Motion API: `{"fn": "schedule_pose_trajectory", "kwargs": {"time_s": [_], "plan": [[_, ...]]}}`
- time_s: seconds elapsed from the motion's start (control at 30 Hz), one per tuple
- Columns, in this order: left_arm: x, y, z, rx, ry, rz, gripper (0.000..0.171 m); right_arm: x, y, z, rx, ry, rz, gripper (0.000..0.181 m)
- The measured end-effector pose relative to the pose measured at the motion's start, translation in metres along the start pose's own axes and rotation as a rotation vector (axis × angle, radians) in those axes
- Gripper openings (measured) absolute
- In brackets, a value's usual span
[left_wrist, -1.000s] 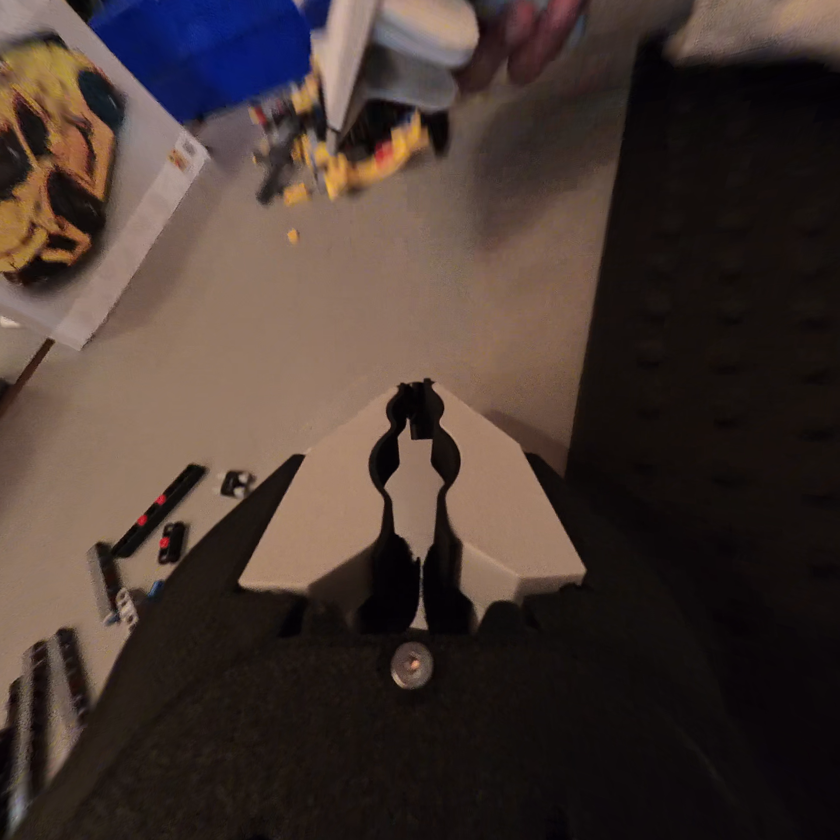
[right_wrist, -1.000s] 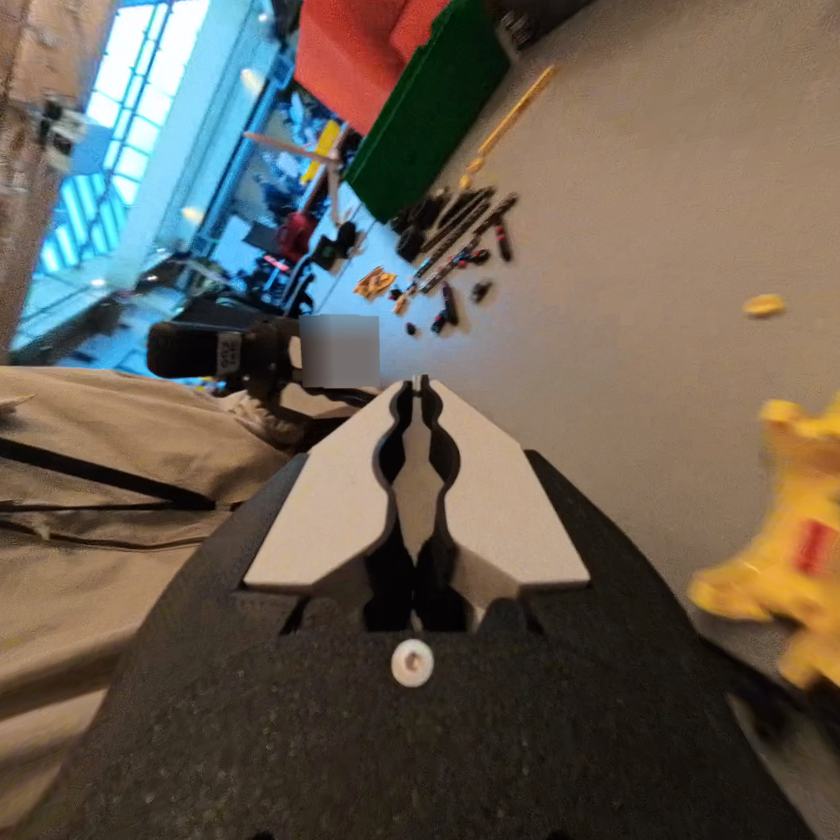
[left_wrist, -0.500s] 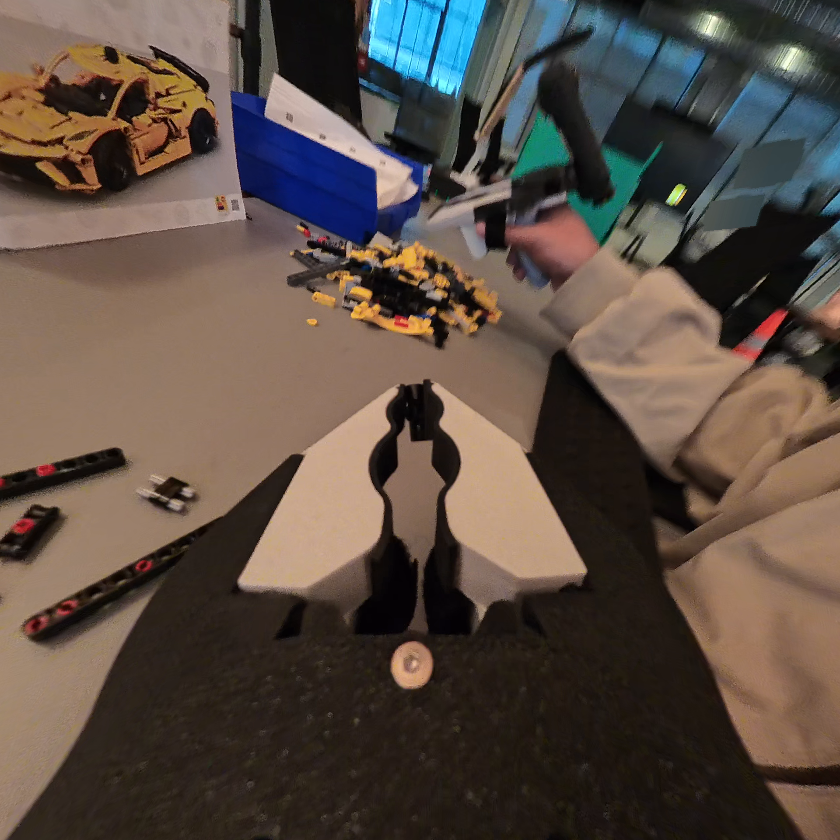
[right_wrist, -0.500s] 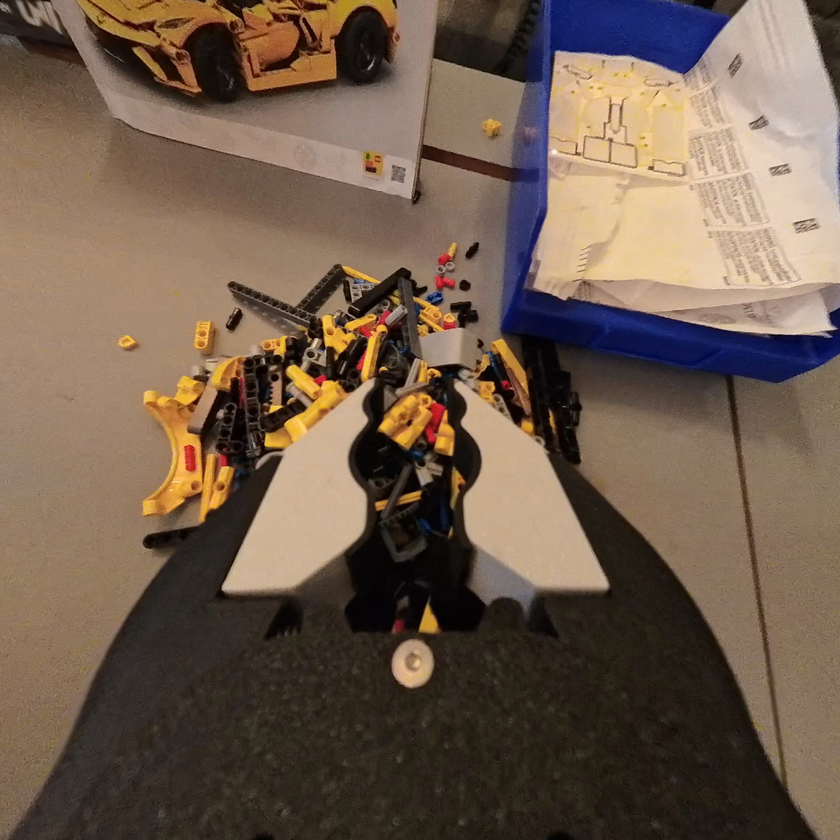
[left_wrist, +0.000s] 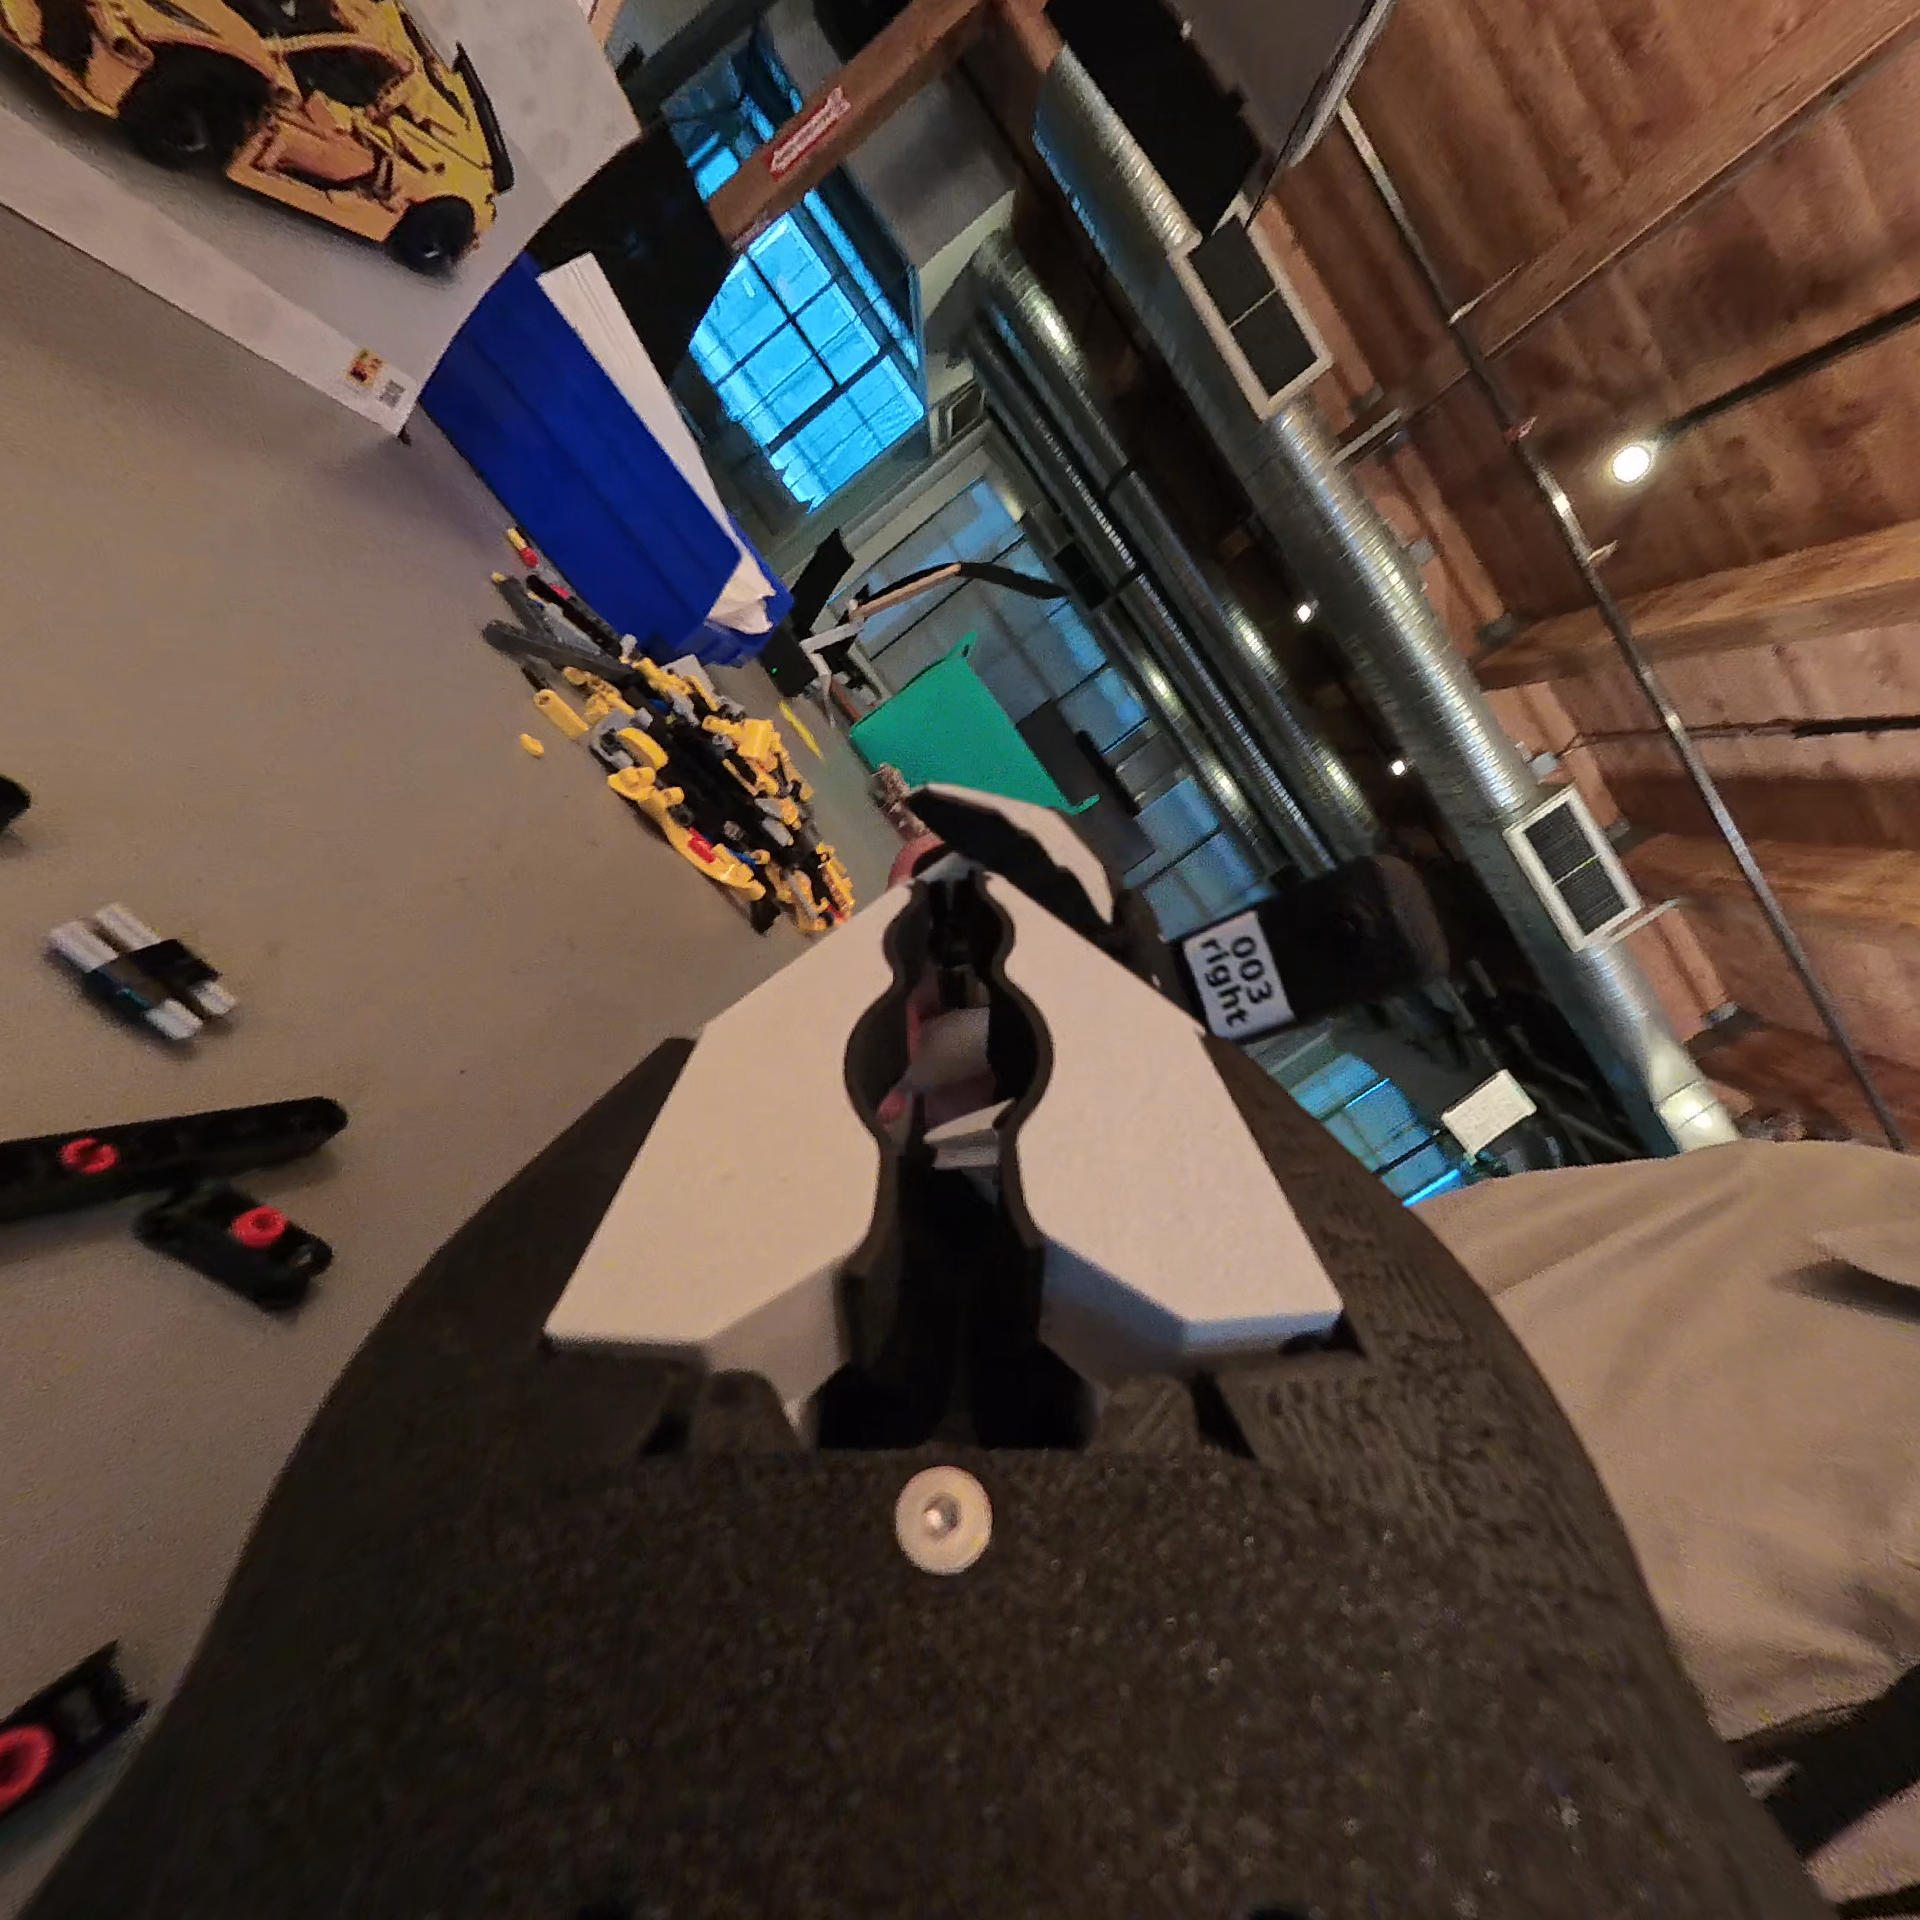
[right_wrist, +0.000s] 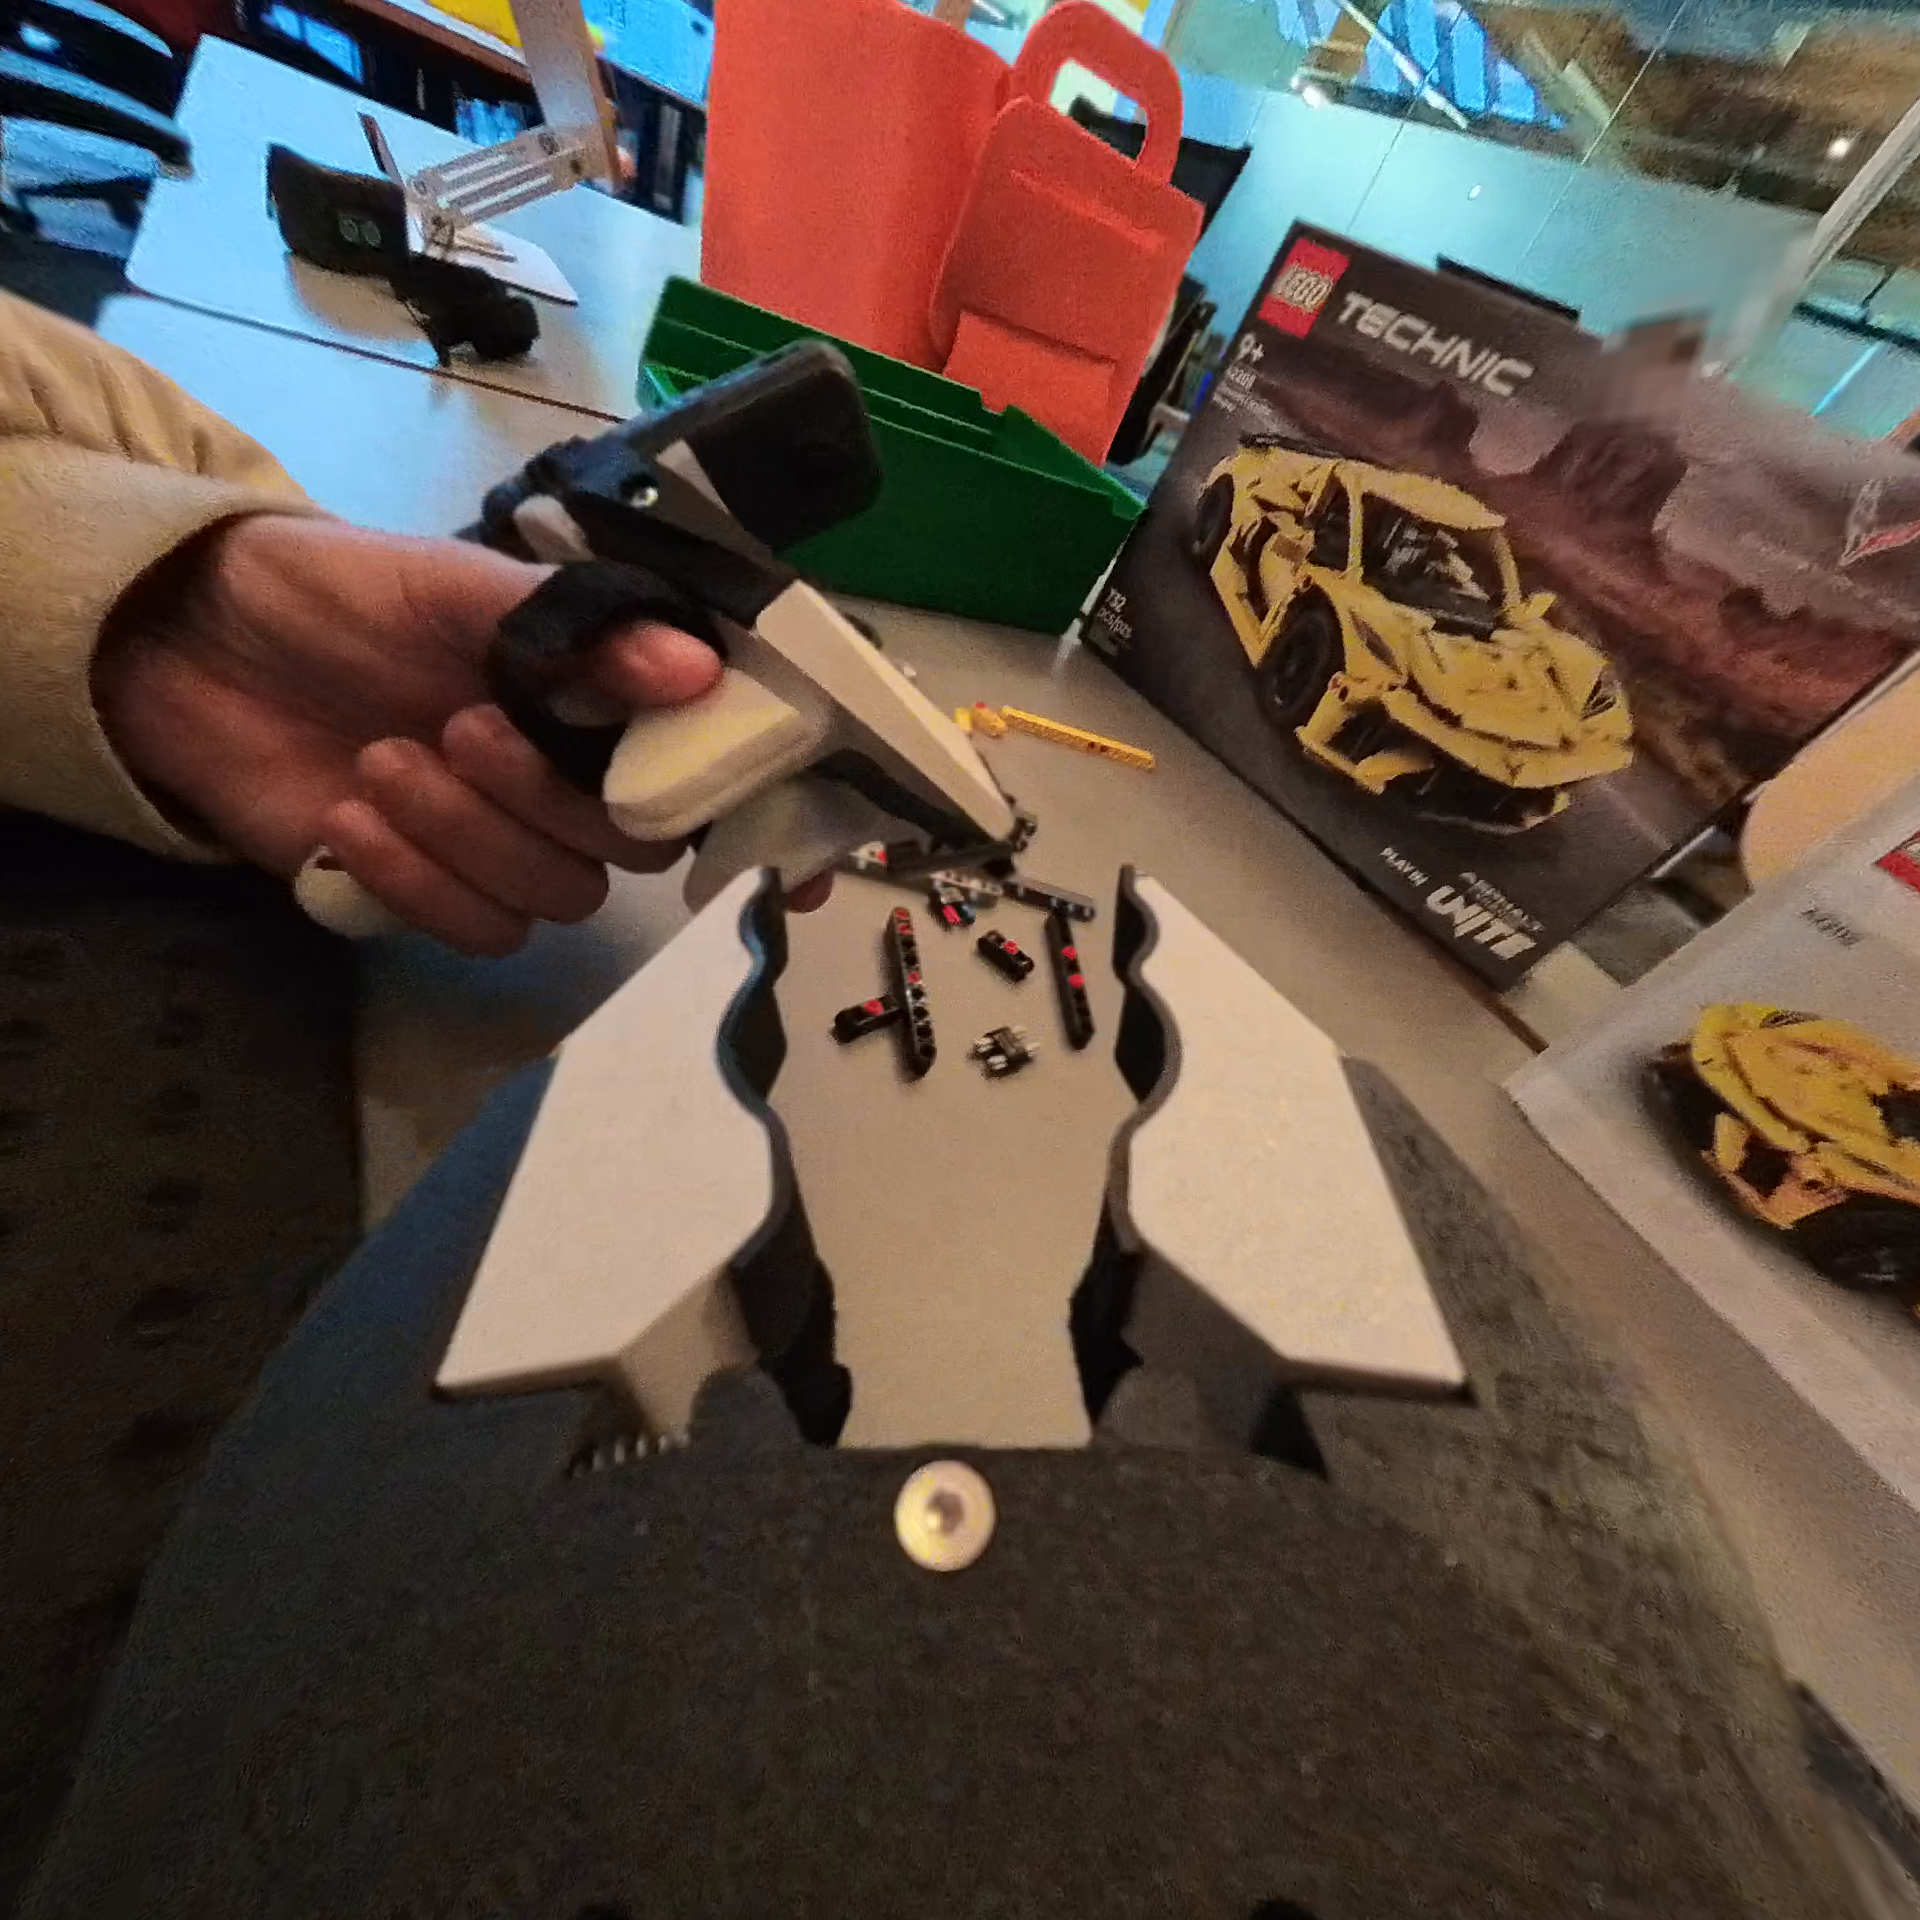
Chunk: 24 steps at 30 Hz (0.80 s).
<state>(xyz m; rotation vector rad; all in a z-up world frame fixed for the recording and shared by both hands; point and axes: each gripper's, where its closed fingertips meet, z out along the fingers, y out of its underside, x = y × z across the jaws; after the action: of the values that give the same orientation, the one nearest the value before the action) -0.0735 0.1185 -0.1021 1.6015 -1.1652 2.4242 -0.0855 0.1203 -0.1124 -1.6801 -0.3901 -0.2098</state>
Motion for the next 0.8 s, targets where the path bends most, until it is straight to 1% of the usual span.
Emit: {"fn": "schedule_pose_trajectory", "kwargs": {"time_s": [0.13, 0.2, 0.27, 0.3, 0.33, 0.37, 0.4, 0.43, 0.47, 0.5, 0.53, 0.6, 0.63, 0.7, 0.73, 0.8], "plan": [[-0.003, 0.012, 0.005, -0.068, -0.039, 0.050, 0.007, 0.000, 0.001, -0.003, -0.007, 0.039, -0.101, 0.020], [-0.005, 0.016, 0.007, -0.092, -0.054, 0.054, 0.007, 0.005, 0.005, -0.006, -0.028, 0.064, -0.135, 0.009], [-0.006, 0.016, 0.008, -0.106, -0.068, 0.062, 0.011, 0.005, 0.005, -0.010, -0.030, 0.027, -0.124, 0.006], [-0.006, 0.014, 0.007, -0.098, -0.073, 0.074, 0.023, 0.007, 0.004, -0.014, -0.022, 0.012, -0.102, 0.000], [-0.004, 0.008, 0.003, -0.076, -0.065, 0.086, 0.030, 0.022, 0.008, -0.019, -0.039, 0.076, -0.068, 0.000], [-0.004, 0.000, -0.002, -0.041, -0.073, 0.096, 0.031, 0.034, 0.013, -0.026, -0.050, 0.108, -0.063, 0.000], [-0.008, -0.007, -0.008, -0.010, -0.105, 0.112, 0.030, 0.040, 0.014, -0.033, -0.035, 0.099, -0.037, 0.000], [-0.015, -0.012, -0.014, 0.007, -0.147, 0.125, 0.024, 0.046, 0.015, -0.038, -0.025, 0.096, 0.011, 0.000], [-0.019, -0.015, -0.018, 0.016, -0.174, 0.128, 0.021, 0.052, 0.020, -0.043, -0.041, 0.093, 0.067, 0.000], [-0.019, -0.017, -0.020, 0.020, -0.181, 0.133, 0.021, 0.052, 0.028, -0.045, -0.077, 0.058, 0.118, 0.000], [-0.019, -0.018, -0.021, 0.016, -0.182, 0.144, 0.021, 0.045, 0.035, -0.045, -0.116, 0.006, 0.151, 0.006], [-0.017, -0.018, -0.022, -0.001, -0.194, 0.189, 0.021, 0.027, 0.058, -0.042, -0.235, -0.090, 0.167, 0.040], [-0.017, -0.019, -0.023, -0.006, -0.210, 0.223, 0.021, 0.017, 0.073, -0.040, -0.315, -0.138, 0.159, 0.047], [-0.018, -0.023, -0.030, -0.008, -0.261, 0.304, 0.021, 0.017, 0.096, -0.039, -0.429, -0.115, 0.145, 0.044], [-0.018, -0.026, -0.034, -0.003, -0.287, 0.348, 0.021, 0.015, 0.102, -0.037, -0.445, -0.126, 0.157, 0.046], [-0.019, -0.034, -0.048, 0.011, -0.346, 0.437, 0.021, 0.023, 0.112, -0.033, -0.475, -0.093, 0.200, 0.047]]}}
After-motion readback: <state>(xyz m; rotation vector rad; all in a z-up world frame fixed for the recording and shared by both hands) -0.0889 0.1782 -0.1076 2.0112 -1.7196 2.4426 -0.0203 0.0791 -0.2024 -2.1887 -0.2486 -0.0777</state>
